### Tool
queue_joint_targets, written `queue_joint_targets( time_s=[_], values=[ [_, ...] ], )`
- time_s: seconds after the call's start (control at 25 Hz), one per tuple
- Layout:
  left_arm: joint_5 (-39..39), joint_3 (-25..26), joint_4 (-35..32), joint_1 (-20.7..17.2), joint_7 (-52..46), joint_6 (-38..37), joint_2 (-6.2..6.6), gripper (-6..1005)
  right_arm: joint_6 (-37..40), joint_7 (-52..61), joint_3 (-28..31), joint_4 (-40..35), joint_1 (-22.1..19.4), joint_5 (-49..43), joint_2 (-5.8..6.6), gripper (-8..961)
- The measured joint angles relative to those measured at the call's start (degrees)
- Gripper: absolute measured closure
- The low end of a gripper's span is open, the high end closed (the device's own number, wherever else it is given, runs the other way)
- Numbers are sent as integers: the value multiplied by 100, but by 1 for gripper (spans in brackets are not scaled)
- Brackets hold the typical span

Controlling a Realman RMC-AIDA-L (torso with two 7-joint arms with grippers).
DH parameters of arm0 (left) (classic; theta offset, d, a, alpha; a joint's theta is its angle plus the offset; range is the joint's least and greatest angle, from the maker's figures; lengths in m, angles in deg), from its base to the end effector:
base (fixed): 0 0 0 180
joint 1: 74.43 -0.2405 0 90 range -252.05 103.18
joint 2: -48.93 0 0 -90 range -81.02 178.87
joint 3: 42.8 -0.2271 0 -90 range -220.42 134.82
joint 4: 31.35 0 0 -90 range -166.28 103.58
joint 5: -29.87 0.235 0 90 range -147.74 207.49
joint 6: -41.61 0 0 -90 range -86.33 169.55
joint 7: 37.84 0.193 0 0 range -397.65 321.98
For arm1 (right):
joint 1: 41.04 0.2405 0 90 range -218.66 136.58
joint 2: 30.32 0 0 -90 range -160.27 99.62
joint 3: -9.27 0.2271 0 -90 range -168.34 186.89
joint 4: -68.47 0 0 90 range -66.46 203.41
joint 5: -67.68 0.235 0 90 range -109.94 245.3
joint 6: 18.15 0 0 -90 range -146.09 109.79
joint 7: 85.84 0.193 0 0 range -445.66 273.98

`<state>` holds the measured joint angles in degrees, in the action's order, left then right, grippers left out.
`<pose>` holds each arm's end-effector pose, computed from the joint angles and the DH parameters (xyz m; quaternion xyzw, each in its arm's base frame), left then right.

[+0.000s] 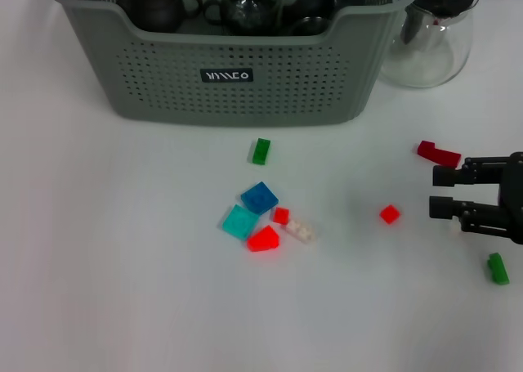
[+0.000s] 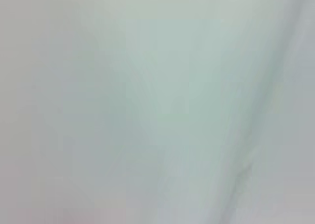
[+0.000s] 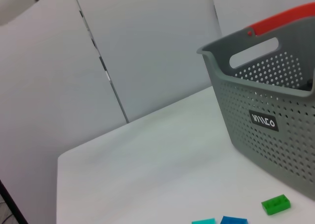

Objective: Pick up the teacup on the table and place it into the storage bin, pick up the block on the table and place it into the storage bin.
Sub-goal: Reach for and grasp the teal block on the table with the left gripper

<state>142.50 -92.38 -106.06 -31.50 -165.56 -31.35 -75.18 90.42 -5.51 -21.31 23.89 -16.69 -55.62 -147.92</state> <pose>-0.0311 0.4527 0.0652 -0.8871 -0.2500 -0.3170 0.2238 0.2607 0.2905 0.0148 -0.9420 0.2238 0.2430 0.0601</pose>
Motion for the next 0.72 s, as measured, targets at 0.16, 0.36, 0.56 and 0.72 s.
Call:
queue_joint_targets(
  time_s=[0.16,0.36,0.56,0.72],
  values=[
    [-1393,1412,-38,-353,966,-2375,45,690,-5,0,0,3,1,-1,0,435],
    [-989,1963,246,-983,2151,-3951,58,689,5,0,23,3,-19,7,3,436],
    [261,1802,871,-1716,4049,-3899,-65,688,27,35,47,3,17,21,3,436],
    [791,2027,1773,-1873,5056,-3638,-67,687,30,49,47,9,54,25,3,436]
  ],
)
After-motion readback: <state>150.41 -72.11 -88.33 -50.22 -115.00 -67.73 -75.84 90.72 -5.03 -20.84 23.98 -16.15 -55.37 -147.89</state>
